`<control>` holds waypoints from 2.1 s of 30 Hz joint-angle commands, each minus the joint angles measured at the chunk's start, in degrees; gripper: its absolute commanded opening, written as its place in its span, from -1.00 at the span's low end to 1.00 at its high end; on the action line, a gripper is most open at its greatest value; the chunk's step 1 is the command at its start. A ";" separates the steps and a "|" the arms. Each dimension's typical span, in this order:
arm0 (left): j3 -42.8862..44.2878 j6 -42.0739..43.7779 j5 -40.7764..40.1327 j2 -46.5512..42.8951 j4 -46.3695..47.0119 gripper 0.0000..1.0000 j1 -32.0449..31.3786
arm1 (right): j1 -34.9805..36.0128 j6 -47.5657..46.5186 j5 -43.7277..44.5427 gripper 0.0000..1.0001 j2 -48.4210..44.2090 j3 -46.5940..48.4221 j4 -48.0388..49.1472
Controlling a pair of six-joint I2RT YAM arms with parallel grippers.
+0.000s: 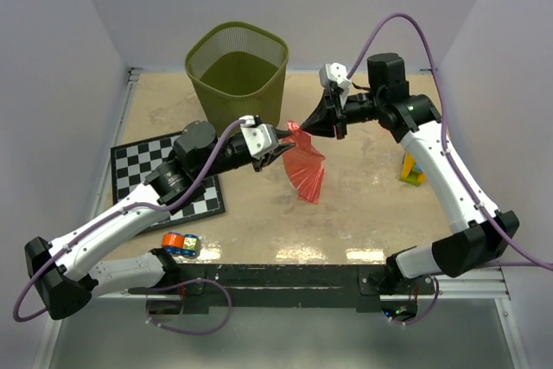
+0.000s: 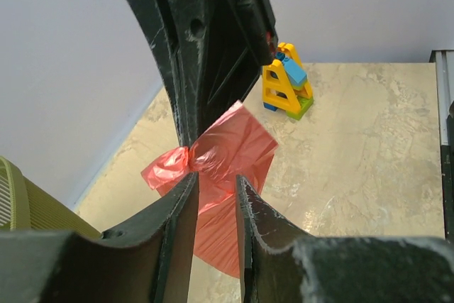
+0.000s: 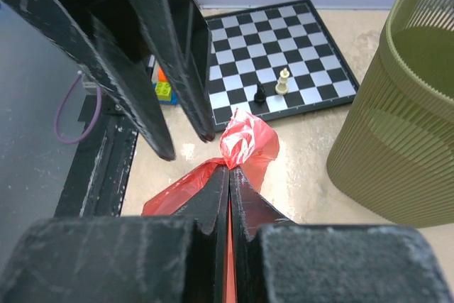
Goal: Put the trash bags into the trash bin
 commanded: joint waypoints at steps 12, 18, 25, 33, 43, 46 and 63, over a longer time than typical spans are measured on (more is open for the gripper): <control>1.47 -1.28 -0.30 3.19 6.01 -0.37 1.19 | -0.12 4.55 -1.05 -1.00 -3.12 -1.53 4.99; 2.43 -0.57 1.10 4.60 5.65 -0.62 1.19 | -0.12 4.91 -1.23 -1.00 -3.55 -2.76 5.86; 2.96 0.74 1.37 3.99 4.52 -1.00 1.98 | -0.12 4.56 0.09 -1.00 -4.26 -4.08 5.78; 2.09 1.18 2.07 0.39 0.91 -1.00 5.49 | -1.00 6.39 7.56 -1.00 -4.70 -5.22 6.91; 0.59 0.75 7.77 0.38 2.22 -0.80 6.37 | -1.09 7.80 4.76 -1.00 -4.35 -4.17 7.62; 1.20 -1.53 9.28 1.78 3.10 -0.40 6.37 | -1.08 7.99 3.35 -1.00 -4.17 -4.17 7.98; 4.81 -3.91 14.55 8.47 8.55 -1.00 6.29 | -0.82 9.82 1.06 -0.59 -3.38 -5.57 9.11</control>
